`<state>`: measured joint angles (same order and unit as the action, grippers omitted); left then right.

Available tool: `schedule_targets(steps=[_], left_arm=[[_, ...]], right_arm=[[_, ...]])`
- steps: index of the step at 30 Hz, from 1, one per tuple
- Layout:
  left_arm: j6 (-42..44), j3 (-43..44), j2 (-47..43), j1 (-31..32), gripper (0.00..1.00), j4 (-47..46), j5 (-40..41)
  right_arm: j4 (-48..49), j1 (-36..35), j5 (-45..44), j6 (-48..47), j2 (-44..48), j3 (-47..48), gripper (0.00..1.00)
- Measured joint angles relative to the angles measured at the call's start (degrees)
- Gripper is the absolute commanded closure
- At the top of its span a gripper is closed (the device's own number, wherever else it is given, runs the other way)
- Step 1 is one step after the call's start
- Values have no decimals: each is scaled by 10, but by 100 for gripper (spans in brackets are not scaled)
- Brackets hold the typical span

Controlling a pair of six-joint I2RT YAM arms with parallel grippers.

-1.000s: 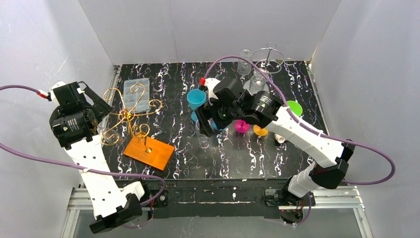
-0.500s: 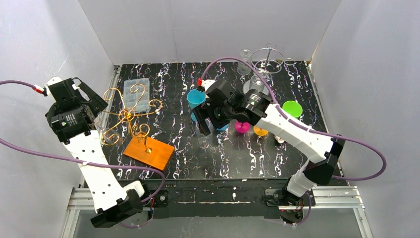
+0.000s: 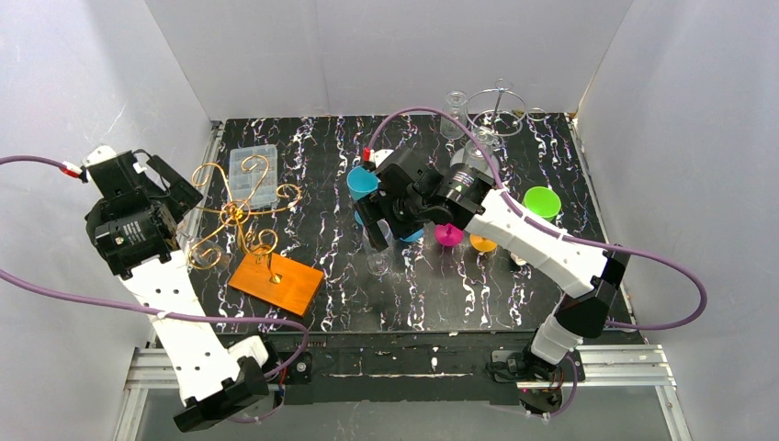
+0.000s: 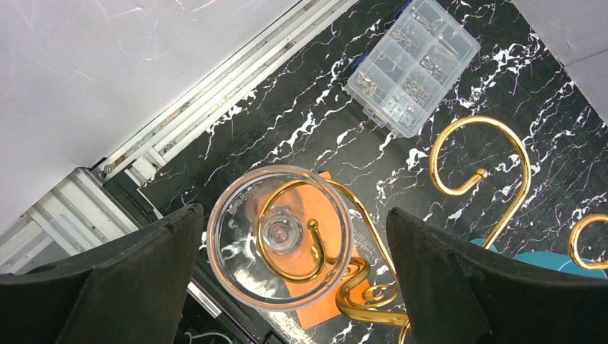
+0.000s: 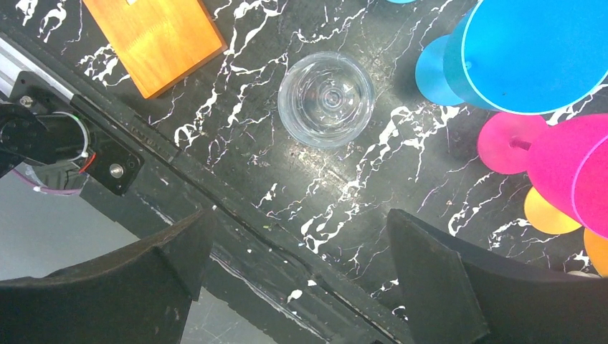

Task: Take the wine glass off the wine glass rack
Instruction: Pick up the wine glass from the wine rack.

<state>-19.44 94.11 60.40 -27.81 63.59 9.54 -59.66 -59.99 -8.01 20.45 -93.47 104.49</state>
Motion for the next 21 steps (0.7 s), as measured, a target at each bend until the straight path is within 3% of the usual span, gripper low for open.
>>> schedule_targets(steps=[14,21], left_arm=[[2,-30,-14,0,2,-1,3],[2,-30,-14,0,9,-2,3]], right_arm=[[-3,0,-7,0,0,0,1],[-3,0,-9,1,0,-3,2]])
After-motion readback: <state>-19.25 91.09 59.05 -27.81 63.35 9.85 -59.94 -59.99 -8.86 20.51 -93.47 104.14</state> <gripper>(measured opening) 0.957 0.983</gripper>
